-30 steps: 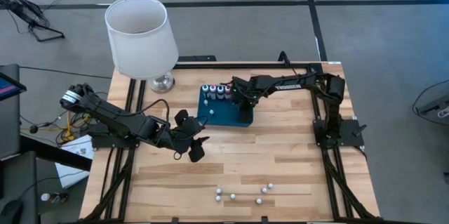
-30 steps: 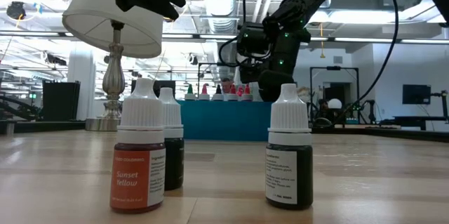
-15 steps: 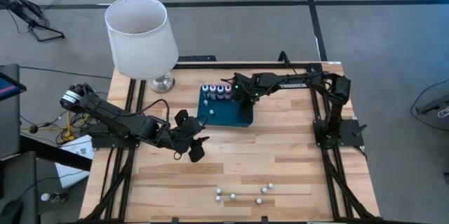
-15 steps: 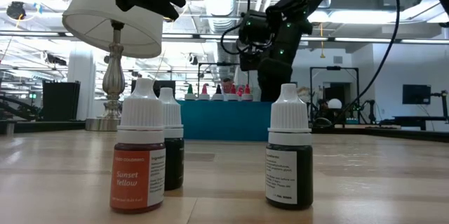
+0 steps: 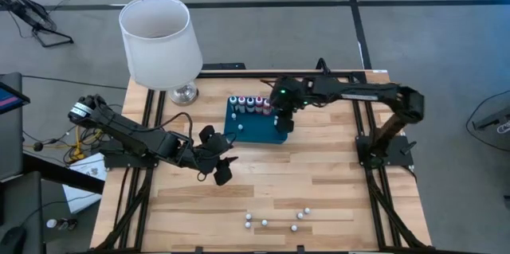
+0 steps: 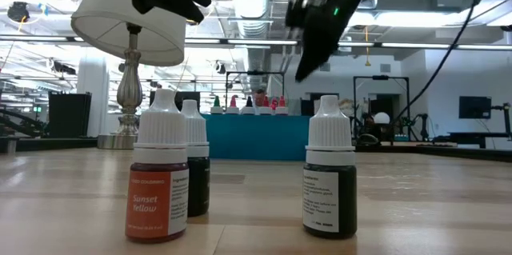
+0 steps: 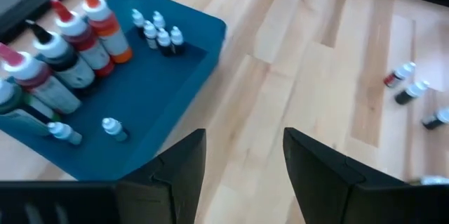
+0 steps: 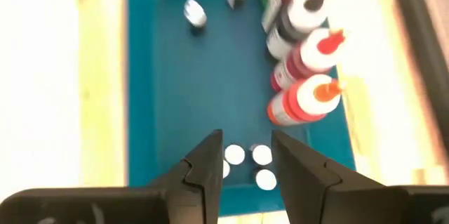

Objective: Pick & Place food coloring
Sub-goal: Put the small black food coloring bottle into the bin

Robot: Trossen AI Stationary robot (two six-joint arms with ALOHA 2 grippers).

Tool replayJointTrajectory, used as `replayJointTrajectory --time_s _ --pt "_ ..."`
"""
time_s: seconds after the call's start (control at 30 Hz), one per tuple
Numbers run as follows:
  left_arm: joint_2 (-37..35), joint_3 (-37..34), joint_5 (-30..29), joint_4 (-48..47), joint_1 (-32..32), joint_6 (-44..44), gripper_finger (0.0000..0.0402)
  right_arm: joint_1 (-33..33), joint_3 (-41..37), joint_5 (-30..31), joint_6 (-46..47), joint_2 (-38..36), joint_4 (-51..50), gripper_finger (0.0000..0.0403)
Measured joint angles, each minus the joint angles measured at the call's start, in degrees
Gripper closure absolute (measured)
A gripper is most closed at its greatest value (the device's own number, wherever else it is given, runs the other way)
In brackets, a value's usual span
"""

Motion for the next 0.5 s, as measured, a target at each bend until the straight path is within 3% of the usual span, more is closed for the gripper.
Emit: replayJointTrajectory --time_s 0.2,0.5 --pt "0.00 0.00 6.20 0.18 -0.02 0.23 0.0219 3.71 0.00 -0.34 -0.82 -9.62 -2.80 0.0292" --pt "0.00 0.00 25.62 9.20 -0.29 6.28 0.0219 13.27 -0.13 -1.31 5.00 -18.20 -10.61 0.0292"
